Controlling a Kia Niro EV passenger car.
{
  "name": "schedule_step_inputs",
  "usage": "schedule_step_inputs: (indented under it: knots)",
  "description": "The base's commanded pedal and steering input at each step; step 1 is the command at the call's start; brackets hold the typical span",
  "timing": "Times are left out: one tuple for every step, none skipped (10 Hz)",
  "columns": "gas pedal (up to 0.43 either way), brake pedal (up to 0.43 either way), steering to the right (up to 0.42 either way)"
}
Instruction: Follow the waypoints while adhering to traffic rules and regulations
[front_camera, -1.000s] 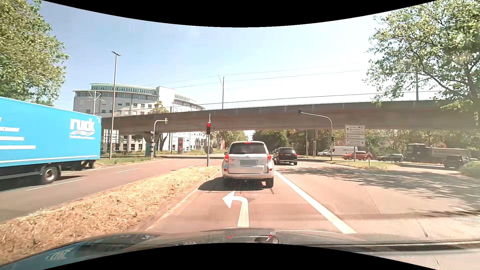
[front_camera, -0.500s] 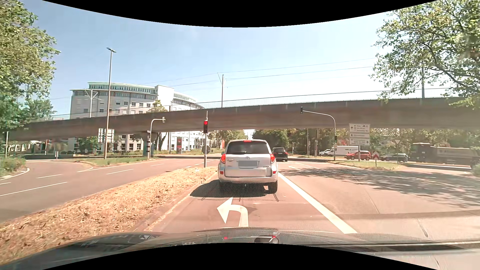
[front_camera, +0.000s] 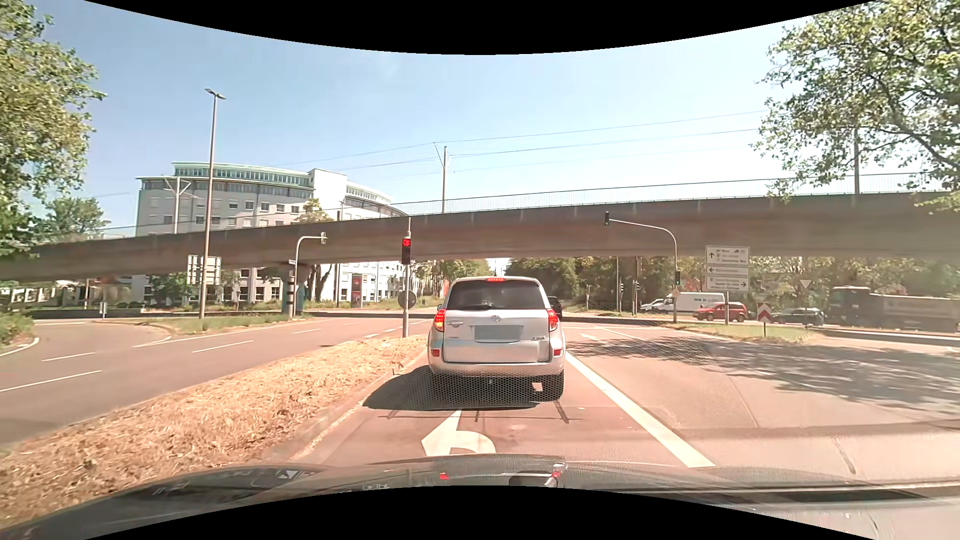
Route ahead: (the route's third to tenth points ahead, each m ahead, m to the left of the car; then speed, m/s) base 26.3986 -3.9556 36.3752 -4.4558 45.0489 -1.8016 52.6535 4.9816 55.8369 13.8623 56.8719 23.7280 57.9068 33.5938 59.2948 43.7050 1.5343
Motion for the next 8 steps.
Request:
schedule_step_inputs:
  knots:
    - [0.000, 0.116, 0.003]
    - [0.000, 0.122, 0.003]
    - [0.000, 0.122, 0.003]
    - [0.000, 0.122, 0.003]
    - [0.000, 0.122, 0.003]
    - [0.000, 0.122, 0.003]
    - [0.000, 0.122, 0.003]
    - [0.000, 0.128, 0.003]
